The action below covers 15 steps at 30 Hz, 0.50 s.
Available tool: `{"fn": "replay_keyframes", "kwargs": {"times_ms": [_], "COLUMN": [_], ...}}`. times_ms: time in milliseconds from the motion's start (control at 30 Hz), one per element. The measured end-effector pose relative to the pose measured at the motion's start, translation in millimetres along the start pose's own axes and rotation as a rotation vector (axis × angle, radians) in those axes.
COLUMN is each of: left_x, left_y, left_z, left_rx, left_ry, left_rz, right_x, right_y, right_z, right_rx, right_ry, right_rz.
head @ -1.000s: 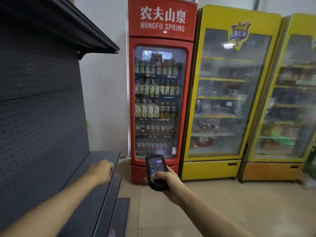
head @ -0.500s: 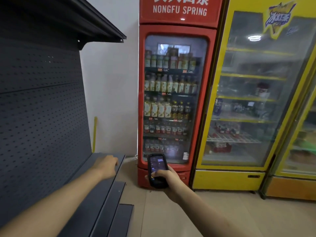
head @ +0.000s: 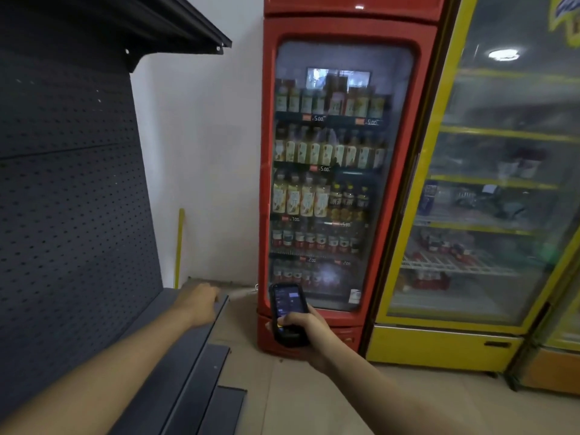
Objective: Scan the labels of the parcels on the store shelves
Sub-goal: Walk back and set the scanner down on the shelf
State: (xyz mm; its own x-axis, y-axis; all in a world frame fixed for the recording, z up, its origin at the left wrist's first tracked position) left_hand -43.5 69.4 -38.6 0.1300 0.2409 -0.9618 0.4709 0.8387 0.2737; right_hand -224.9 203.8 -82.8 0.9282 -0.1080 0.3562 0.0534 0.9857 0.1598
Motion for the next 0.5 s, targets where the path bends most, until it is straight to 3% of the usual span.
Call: {"fn": "replay_keyframes", "kwargs": {"times_ms": [500], "left_x": [-25], "left_y": [-154], "left_z": [42], "left_rx": [-0.022], "left_ry": [0.031], "left_rz": [0.000], "right_x": [-29], "right_y": [-156], "right_z": [34], "right_rx": [0.044], "right_ry": [0.063], "right_rz": [0.049]}}
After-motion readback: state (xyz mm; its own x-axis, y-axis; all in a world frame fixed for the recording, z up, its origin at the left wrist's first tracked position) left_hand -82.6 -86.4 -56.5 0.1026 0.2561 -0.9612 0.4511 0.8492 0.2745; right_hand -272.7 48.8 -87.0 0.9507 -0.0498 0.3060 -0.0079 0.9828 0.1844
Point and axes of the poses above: each hand's wrist, its own y-axis away from the middle knuckle, its own x-axis out of the palm, z = x × y, the point moved 6 cm from there along -y, towards the middle knuckle, and after that the axes turned 11 degrees about z, right-handed, at the moved point
